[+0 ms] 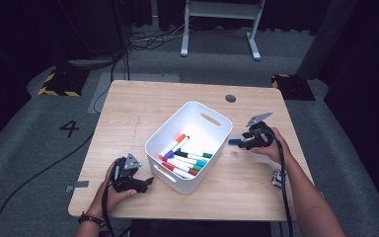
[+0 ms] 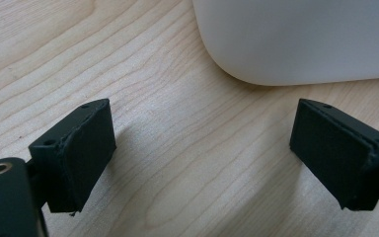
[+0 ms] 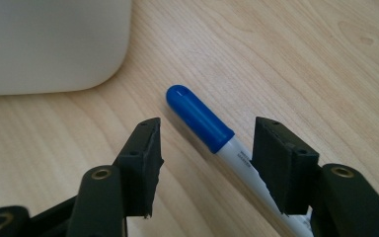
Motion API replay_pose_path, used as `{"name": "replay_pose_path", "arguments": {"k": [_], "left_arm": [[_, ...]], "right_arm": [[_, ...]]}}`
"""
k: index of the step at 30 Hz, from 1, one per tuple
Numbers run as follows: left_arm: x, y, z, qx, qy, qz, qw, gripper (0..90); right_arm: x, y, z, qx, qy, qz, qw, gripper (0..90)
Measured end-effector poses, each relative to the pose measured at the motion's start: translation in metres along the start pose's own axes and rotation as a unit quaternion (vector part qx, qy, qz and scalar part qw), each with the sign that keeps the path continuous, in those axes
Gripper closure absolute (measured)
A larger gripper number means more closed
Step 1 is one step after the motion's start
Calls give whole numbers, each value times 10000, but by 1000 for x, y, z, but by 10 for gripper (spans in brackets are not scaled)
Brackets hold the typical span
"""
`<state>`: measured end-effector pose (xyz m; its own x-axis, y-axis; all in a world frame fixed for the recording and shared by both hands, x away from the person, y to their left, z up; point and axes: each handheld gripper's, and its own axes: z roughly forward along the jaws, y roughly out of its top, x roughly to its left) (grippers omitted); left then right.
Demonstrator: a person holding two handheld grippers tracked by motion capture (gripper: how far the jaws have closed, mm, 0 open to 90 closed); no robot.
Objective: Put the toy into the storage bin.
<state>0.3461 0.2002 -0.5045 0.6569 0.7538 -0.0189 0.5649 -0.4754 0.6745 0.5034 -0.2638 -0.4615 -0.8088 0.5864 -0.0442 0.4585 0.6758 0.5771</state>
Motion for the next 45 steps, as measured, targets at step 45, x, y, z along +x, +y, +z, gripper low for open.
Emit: {"name": "replay_pose_path", "arguments": {"k": [45], "left_arm": [[0, 0, 0, 0, -1, 1, 10000, 103]], "right_arm": [[18, -13, -11, -395, 618, 28, 9973, 746]]}}
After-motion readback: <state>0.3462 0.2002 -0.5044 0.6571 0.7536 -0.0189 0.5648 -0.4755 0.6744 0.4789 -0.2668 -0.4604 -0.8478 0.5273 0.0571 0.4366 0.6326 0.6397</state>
